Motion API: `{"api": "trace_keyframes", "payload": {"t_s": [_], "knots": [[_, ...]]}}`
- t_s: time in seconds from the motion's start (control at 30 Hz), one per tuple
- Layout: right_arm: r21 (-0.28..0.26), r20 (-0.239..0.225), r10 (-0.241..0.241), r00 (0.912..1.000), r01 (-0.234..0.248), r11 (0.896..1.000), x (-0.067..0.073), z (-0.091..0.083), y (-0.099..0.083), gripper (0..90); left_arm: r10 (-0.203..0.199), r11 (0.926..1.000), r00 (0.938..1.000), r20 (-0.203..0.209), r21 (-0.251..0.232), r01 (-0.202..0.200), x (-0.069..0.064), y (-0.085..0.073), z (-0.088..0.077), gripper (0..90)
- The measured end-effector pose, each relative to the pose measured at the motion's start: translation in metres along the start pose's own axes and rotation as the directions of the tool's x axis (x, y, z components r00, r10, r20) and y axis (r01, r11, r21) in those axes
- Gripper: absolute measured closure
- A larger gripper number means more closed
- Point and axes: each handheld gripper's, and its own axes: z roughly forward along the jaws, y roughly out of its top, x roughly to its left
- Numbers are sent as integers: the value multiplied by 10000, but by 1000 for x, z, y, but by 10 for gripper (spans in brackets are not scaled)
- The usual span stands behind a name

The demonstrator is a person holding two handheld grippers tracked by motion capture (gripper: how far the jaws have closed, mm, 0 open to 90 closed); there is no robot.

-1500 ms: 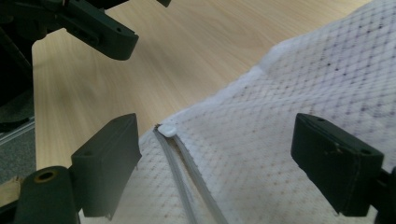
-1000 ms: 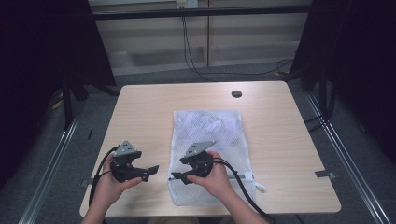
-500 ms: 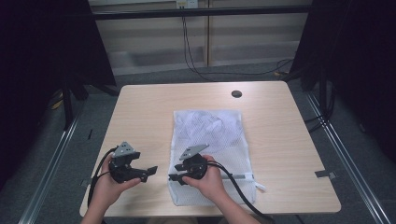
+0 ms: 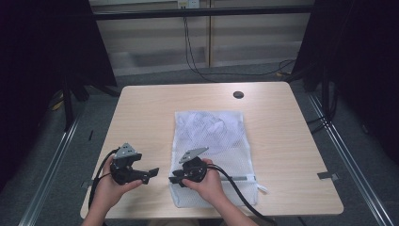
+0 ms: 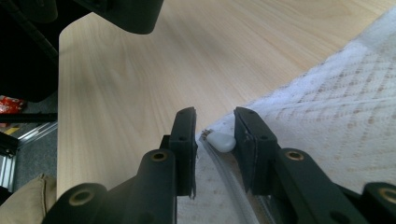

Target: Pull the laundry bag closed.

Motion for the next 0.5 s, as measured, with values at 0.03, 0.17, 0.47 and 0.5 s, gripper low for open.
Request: {"api": "trace_keyframes", "payload": {"t_s": [0.03,0.17,0.47,0.5], "knots": [[-30,-55,-27,10000,27,10000,0,1,0,706,17,10000,10000,-16,10,-17,0,0,0,82],[12,-96,-55,9999,55,10000,1,3,-1,720,17,10000,10000,-23,12,-17,0,0,1,82],[160,-66,-61,10000,63,9999,2,8,-2,752,49,9999,10000,-59,141,-49,0,0,2,84],[124,-75,-118,9999,119,9999,2,9,-1,758,19,9999,10000,-68,128,-19,1,0,2,87]]}}
